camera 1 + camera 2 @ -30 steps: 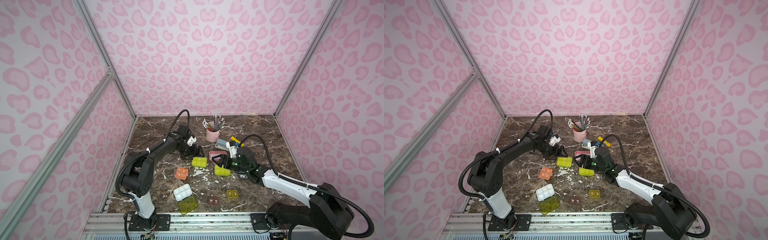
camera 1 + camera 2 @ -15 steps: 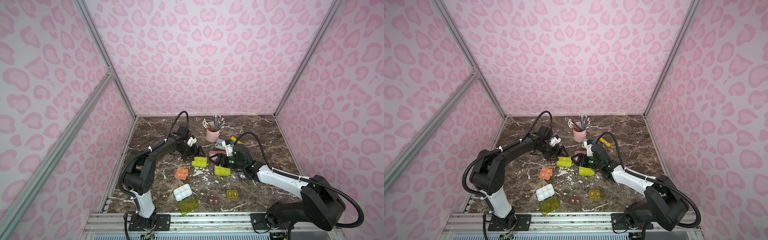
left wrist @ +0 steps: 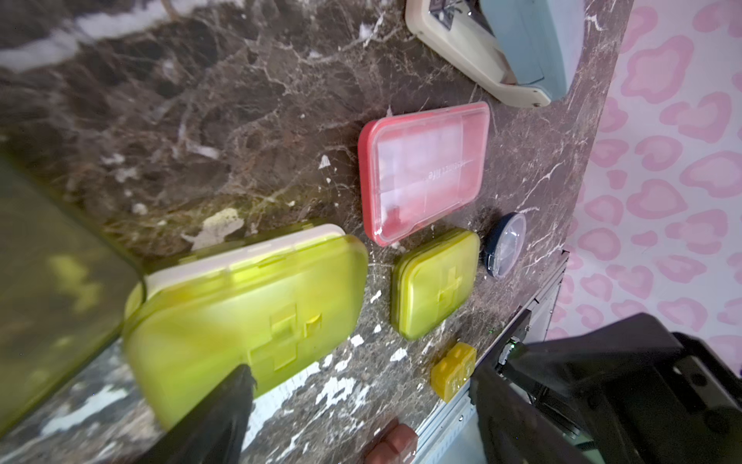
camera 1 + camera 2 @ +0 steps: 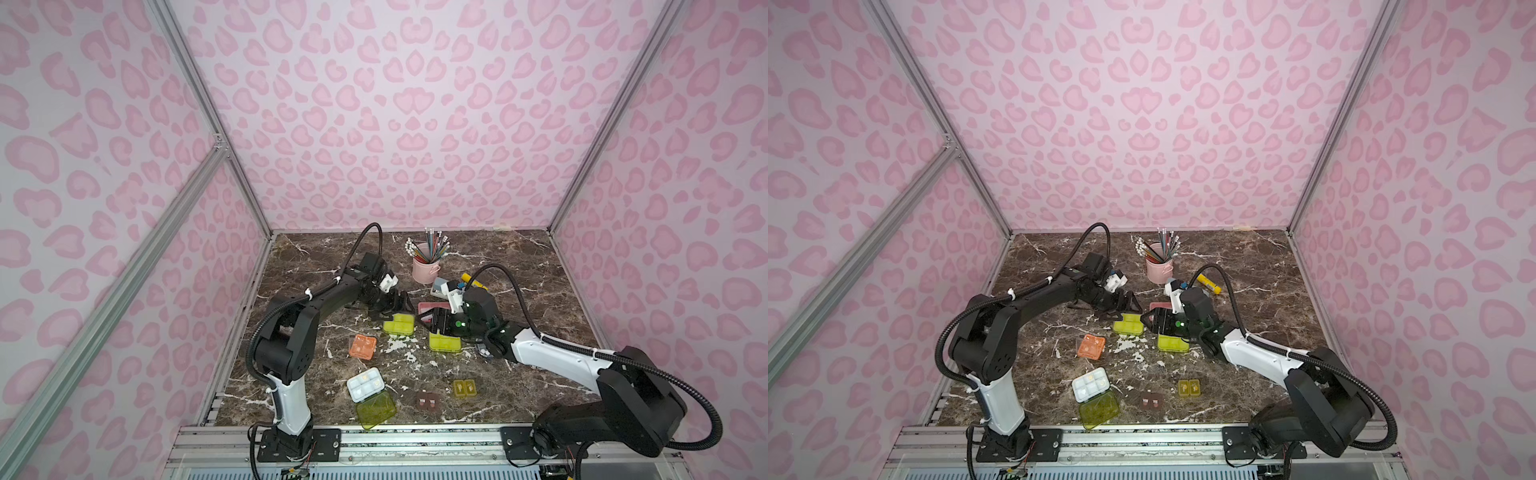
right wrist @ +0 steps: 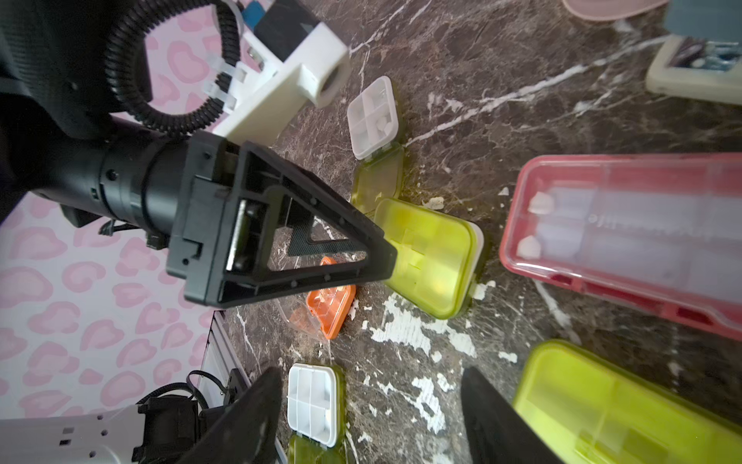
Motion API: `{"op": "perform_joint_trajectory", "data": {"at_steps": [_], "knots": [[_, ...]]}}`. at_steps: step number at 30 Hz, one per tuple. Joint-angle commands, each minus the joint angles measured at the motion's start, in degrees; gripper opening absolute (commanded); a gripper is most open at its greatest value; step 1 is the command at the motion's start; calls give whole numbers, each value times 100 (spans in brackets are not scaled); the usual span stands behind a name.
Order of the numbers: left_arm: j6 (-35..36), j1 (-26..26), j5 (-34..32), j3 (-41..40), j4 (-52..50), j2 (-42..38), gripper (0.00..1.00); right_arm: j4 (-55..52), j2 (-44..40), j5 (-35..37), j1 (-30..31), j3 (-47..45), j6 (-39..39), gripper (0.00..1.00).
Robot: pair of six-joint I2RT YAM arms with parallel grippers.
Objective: Close pillboxes
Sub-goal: Move the pillbox to the center of the board.
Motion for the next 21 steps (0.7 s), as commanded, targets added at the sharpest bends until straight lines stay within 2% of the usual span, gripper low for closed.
{"op": "perform_joint_trajectory", "data": {"at_steps": [1,8,21], "knots": [[345,112,-366,20,-477,-258,88,-82,-55,41,-3,-51,-164,72],[496,164,-474,-87,-756,-296,88,80,82,-71,-16,-61,-123,73],[423,166,-402,60,-603,308,88,-27,-222,70,-68,-283,-162,73]]}}
